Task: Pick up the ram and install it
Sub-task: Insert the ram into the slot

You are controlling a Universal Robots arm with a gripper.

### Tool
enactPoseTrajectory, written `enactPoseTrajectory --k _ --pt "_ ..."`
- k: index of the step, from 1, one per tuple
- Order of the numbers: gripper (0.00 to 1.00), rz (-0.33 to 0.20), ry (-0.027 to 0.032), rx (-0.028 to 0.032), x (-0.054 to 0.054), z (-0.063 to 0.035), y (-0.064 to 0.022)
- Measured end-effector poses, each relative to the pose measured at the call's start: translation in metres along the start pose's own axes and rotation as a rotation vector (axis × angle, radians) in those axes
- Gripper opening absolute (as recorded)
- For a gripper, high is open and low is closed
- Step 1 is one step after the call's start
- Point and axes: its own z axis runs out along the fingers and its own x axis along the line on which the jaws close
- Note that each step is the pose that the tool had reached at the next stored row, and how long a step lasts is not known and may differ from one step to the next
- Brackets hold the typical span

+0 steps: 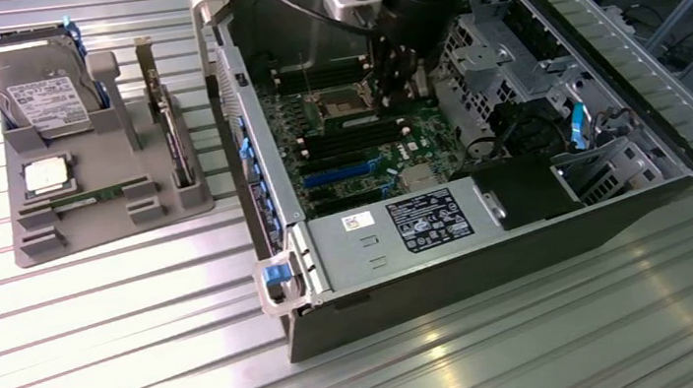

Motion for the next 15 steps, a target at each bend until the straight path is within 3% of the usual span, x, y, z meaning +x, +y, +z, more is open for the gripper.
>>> enactPoseTrajectory --k 4,15 --pt "0.12 0.000 0.0001 -0.0001 0.000 0.0085 0.0011" --pt "0.12 0.000 0.0001 -0.0001 0.000 0.0200 0.0041"
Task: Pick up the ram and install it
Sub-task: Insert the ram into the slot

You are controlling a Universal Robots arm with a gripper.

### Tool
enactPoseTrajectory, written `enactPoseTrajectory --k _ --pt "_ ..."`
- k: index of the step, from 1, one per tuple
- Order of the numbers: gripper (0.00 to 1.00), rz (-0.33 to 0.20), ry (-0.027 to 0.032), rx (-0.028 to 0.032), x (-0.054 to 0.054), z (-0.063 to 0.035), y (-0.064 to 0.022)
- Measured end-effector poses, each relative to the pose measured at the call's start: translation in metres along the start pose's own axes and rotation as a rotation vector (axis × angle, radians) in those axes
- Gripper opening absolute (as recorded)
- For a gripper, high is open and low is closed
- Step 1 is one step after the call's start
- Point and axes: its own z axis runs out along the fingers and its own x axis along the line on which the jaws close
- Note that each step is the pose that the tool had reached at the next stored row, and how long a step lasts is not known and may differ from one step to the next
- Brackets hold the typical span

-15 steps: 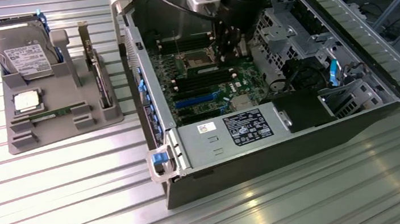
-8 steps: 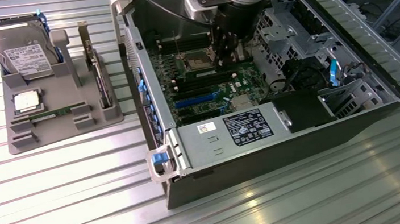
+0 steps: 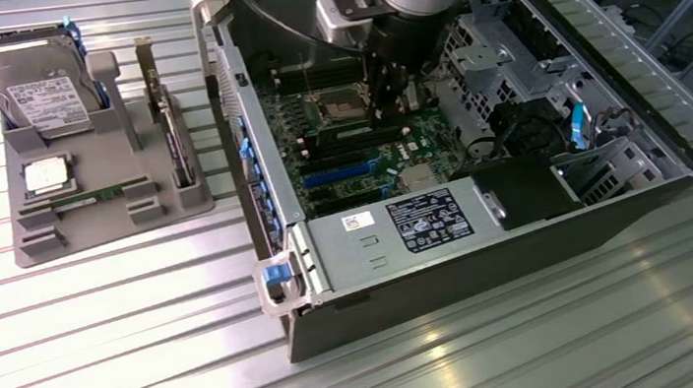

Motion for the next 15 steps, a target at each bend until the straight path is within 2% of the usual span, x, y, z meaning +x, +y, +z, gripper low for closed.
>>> enactPoseTrajectory --k 6,9,15 --pt "0.12 0.000 -0.0002 0.0001 -0.004 0.0067 0.0001" --pt "0.12 0.000 0.0025 -0.0001 -0.005 0.0112 0.0010" --pt "0.12 0.000 0.0043 0.0000 -0.008 0.0145 0.0018"
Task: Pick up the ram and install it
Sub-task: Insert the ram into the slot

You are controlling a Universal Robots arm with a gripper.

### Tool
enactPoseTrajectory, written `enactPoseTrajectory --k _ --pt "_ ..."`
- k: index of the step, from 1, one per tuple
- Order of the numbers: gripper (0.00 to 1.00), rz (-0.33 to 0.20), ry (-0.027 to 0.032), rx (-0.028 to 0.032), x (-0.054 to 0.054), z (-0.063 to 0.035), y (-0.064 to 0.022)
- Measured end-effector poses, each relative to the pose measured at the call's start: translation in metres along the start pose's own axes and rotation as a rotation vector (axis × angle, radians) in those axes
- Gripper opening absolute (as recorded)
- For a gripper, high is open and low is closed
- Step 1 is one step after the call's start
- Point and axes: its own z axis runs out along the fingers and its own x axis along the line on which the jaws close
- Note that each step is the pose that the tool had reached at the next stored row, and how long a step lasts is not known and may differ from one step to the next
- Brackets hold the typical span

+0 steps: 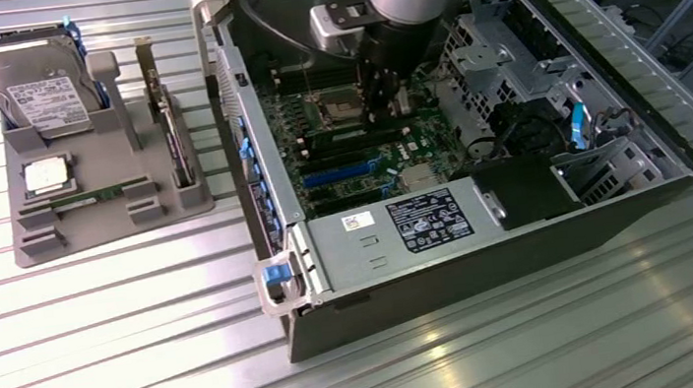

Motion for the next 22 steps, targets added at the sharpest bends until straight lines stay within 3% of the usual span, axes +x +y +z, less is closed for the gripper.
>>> enactPoseTrajectory --k 22 --pt "0.12 0.000 0.0015 0.0004 0.0000 0.0092 0.0012"
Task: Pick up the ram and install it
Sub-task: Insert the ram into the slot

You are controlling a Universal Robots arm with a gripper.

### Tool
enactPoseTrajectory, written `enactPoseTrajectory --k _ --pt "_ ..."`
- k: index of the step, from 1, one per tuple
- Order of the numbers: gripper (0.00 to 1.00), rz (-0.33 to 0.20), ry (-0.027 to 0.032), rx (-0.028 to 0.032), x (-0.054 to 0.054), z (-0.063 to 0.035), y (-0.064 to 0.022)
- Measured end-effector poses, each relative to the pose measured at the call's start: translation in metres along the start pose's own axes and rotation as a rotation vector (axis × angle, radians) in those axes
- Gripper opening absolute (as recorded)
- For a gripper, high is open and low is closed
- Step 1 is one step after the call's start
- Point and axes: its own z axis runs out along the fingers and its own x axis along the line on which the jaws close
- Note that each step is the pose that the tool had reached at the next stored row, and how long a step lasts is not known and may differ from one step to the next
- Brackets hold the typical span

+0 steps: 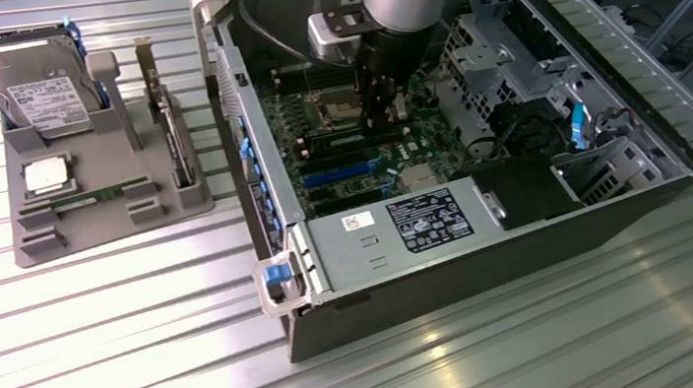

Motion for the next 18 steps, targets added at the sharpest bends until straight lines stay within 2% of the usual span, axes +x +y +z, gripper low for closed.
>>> enactPoseTrajectory --k 2,7,18 --pt "0.12 0.000 0.0002 0.0005 -0.0001 -0.0033 0.0000" --pt "0.12 0.000 0.0003 0.0005 -0.0004 -0.0036 0.0004" --pt "0.12 0.000 0.0003 0.0005 -0.0036 0.0011 0.0005"
